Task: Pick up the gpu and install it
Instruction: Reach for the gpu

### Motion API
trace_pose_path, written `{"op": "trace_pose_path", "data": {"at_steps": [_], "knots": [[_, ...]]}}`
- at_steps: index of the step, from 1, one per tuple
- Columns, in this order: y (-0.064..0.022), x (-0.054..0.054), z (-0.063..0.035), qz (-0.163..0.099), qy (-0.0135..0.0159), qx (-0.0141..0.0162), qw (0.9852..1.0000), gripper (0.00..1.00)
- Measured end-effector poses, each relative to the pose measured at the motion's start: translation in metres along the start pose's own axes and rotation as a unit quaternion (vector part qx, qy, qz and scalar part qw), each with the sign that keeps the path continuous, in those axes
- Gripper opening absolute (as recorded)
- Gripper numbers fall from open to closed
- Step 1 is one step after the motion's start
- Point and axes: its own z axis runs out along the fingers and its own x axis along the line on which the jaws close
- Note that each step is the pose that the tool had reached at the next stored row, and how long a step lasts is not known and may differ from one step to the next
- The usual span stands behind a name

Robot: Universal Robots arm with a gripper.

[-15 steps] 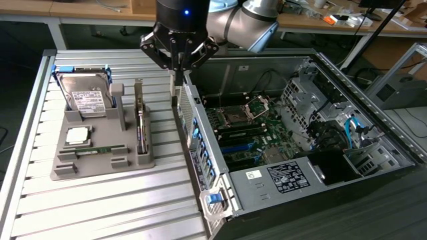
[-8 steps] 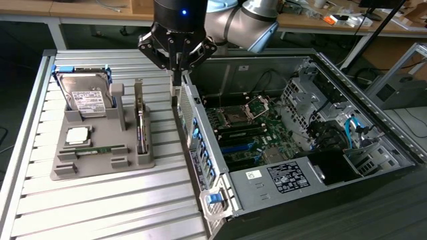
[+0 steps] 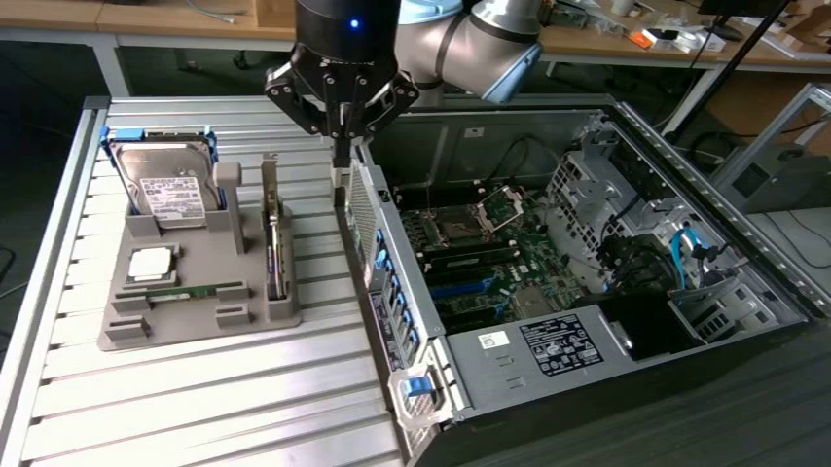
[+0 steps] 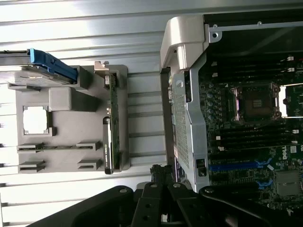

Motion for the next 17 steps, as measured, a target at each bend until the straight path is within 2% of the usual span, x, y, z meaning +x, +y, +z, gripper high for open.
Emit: {"op": "trace_pose_path", "data": {"at_steps": [17], "knots": [[-0.0005,0.0067,-0.0002,0.0,0.0,0.0,1.0,0.11]]}}
